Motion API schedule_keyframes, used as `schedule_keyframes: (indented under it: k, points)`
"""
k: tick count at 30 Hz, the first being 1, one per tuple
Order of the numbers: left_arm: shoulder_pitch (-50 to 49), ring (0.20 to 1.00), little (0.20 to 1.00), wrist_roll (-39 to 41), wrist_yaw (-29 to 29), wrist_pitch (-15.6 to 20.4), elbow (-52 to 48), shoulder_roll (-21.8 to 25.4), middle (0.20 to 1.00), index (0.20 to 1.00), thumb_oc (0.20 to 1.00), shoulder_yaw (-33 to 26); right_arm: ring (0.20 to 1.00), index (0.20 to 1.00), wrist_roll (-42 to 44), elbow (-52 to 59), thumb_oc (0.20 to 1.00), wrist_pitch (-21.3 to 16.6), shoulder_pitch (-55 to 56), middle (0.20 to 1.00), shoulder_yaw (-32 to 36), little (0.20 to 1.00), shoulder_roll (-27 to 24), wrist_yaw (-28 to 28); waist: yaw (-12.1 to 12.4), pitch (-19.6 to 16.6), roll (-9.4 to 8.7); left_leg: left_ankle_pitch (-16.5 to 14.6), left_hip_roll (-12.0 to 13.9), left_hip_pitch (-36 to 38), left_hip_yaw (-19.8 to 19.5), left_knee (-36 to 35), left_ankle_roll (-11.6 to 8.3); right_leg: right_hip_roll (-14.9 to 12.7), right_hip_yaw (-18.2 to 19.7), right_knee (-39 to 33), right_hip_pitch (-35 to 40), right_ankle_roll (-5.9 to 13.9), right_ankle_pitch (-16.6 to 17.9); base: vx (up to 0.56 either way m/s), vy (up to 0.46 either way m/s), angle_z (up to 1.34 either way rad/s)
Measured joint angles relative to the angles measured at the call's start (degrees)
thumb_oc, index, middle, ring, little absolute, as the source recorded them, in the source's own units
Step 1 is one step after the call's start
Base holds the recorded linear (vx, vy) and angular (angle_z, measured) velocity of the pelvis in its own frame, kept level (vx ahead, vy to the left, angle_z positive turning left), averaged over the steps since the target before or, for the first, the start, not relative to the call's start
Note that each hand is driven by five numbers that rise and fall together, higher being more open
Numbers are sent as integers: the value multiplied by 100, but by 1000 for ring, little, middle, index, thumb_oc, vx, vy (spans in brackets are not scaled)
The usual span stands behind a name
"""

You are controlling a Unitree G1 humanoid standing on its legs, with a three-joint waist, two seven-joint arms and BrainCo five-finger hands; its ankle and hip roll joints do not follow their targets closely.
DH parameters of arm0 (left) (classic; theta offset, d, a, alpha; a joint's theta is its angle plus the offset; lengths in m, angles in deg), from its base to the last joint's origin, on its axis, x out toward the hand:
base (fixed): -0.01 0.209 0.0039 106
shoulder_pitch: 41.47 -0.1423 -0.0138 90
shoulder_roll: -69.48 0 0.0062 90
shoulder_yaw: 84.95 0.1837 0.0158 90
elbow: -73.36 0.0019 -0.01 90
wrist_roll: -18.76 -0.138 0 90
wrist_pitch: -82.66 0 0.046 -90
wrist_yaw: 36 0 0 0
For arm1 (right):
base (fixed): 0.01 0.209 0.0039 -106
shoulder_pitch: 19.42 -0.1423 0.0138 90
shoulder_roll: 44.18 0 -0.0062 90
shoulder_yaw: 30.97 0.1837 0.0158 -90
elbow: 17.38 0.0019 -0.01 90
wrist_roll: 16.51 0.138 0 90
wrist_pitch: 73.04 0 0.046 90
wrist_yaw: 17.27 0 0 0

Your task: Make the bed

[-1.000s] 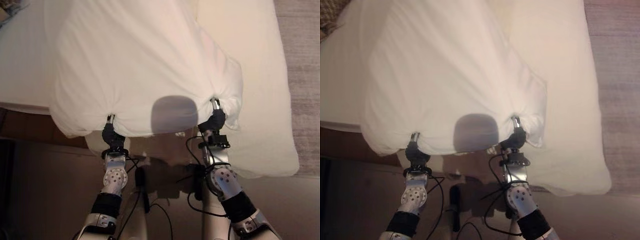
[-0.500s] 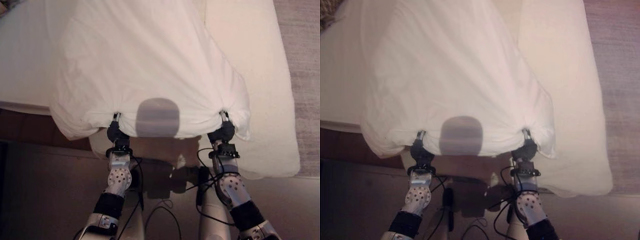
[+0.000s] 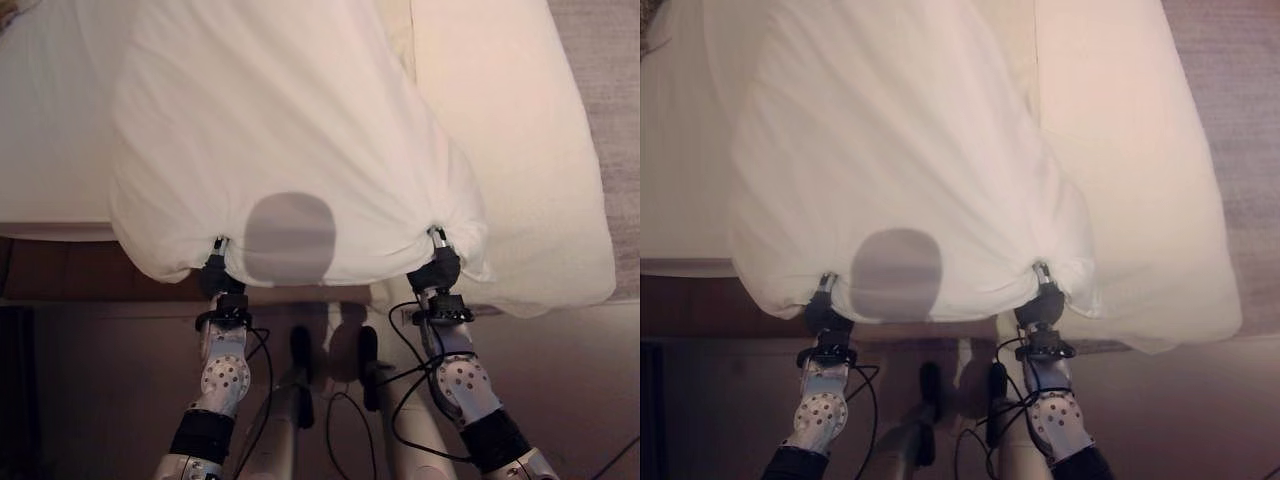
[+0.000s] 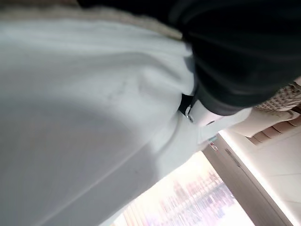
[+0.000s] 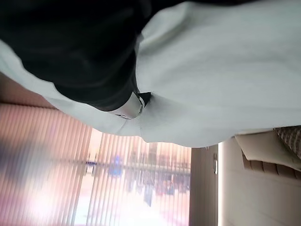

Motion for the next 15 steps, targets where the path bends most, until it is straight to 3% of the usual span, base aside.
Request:
schedule_keyframes:
  k: [6,8,10,12,13,14,15]
  points:
    - [18,200,200,-1,50,-23,-4,-6,200,200,200,53,200,200,-35,-106,200,-7,-80,200,98,200,-14,-149,-8,-22,152,138,95,-6,-85,-60,-202,102,-121,-159,96,-117,77,-72,-149,4]
    - [102,200,200,1,57,-29,66,-60,200,200,200,137,200,200,-37,-427,200,-33,-191,200,208,200,-55,-139,172,-19,138,32,6,-113,-650,417,-368,76,-13,126,67,-221,-92,-54,-75,-1]
    - [56,200,200,0,56,-29,65,-155,200,200,200,109,200,200,-37,-611,200,-31,-232,200,188,200,-150,-144,207,-43,204,16,8,-53,-778,466,-440,59,22,331,52,-235,-199,-29,-4,-2]
    - [139,200,200,0,49,-56,61,-144,200,200,200,129,200,200,-36,-675,200,-31,-332,200,213,200,-168,-142,263,-55,160,53,-12,-156,-987,650,-501,-21,116,501,-62,-291,-339,26,83,8]
    - [168,200,200,-1,49,-63,57,-110,200,200,200,116,200,200,-36,-680,200,-28,-363,200,215,200,-179,-138,273,-51,144,114,-18,-234,-1137,711,-496,-115,104,550,-116,-434,-326,28,205,-6]
    - [171,200,200,1,49,-68,56,-50,200,200,200,114,200,200,-35,-671,200,-22,-397,200,216,200,-146,-135,271,-42,96,-198,201,-335,-1274,906,-499,-241,58,524,-129,-400,-211,35,199,-4]
    - [175,200,200,0,46,-71,40,-24,200,200,200,109,200,200,-36,-665,200,-18,-381,200,220,200,-137,-132,267,-53,76,-246,354,-281,-1324,898,-522,-253,-31,502,-136,-405,-198,25,316,5]
